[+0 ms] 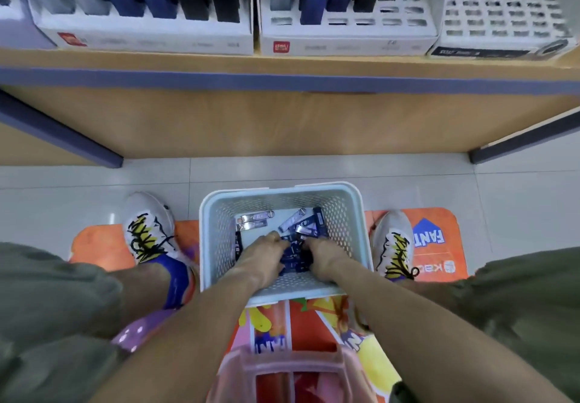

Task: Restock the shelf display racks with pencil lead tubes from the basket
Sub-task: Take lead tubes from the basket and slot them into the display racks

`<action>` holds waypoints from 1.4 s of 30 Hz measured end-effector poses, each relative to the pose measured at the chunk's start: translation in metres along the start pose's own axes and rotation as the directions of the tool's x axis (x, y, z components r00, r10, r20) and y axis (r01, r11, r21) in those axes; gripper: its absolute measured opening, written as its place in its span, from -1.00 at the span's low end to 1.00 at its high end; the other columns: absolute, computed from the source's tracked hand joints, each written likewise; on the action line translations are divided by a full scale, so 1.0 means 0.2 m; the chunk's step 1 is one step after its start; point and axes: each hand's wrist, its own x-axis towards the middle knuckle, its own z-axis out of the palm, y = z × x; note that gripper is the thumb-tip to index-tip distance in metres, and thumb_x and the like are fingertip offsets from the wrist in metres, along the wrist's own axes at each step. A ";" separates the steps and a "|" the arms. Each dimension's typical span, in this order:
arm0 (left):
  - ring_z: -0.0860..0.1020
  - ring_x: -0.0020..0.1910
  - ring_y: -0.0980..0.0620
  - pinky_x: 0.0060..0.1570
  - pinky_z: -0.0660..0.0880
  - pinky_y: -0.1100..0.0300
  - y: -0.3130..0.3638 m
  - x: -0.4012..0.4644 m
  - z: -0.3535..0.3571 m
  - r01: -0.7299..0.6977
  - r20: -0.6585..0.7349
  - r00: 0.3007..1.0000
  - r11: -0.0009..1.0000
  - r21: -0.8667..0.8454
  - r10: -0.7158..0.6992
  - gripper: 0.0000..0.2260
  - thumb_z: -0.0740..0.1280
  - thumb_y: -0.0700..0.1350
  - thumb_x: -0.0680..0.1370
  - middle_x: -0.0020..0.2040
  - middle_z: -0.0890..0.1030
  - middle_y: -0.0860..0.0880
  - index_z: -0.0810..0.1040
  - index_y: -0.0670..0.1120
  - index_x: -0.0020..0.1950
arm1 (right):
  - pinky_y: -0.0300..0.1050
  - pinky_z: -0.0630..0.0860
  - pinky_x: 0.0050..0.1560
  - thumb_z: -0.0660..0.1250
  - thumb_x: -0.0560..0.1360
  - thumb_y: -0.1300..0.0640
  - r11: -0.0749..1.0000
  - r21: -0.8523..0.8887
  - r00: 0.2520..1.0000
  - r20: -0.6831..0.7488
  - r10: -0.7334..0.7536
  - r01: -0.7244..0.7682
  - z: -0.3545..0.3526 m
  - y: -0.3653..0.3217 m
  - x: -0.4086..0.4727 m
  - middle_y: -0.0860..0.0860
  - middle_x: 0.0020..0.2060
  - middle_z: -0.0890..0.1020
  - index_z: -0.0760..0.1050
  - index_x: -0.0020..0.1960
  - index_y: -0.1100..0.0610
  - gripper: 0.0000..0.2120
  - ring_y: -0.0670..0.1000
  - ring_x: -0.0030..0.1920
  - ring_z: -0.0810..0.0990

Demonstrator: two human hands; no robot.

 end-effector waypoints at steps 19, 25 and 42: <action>0.44 0.35 -0.11 0.34 0.40 0.06 0.00 0.04 0.07 0.001 -0.066 0.998 1.000 -0.025 -0.002 -0.64 0.39 -0.16 0.59 0.30 0.53 -0.09 0.54 0.02 0.38 | -0.05 0.57 0.18 0.46 0.52 0.12 1.000 0.030 0.995 0.097 -0.008 0.005 -0.01 0.00 0.03 0.10 0.12 0.67 0.56 0.27 0.15 -0.66 0.11 0.12 0.63; 0.51 0.29 -0.09 0.24 0.45 0.09 -0.01 0.04 0.04 -0.005 -0.073 0.997 0.998 -0.061 0.001 -0.68 0.39 -0.06 0.61 0.25 0.61 -0.06 0.55 0.02 0.36 | -0.11 0.53 0.13 0.45 0.54 0.11 0.988 0.155 0.993 0.116 -0.027 0.009 -0.03 0.01 0.03 0.09 0.10 0.67 0.61 0.24 0.15 -0.71 0.10 0.11 0.62; 0.69 -0.13 -0.06 -0.06 0.57 0.10 -0.01 0.05 0.00 0.218 0.151 0.973 0.464 -0.859 -0.176 -0.78 0.19 0.04 0.71 0.07 0.67 -0.10 0.48 -0.03 0.28 | -0.27 0.59 -0.28 0.47 0.51 0.32 0.433 0.899 0.994 0.023 0.109 -0.068 -0.10 0.04 0.04 0.09 -0.18 0.62 0.48 0.21 0.22 -0.69 -0.02 -0.32 0.61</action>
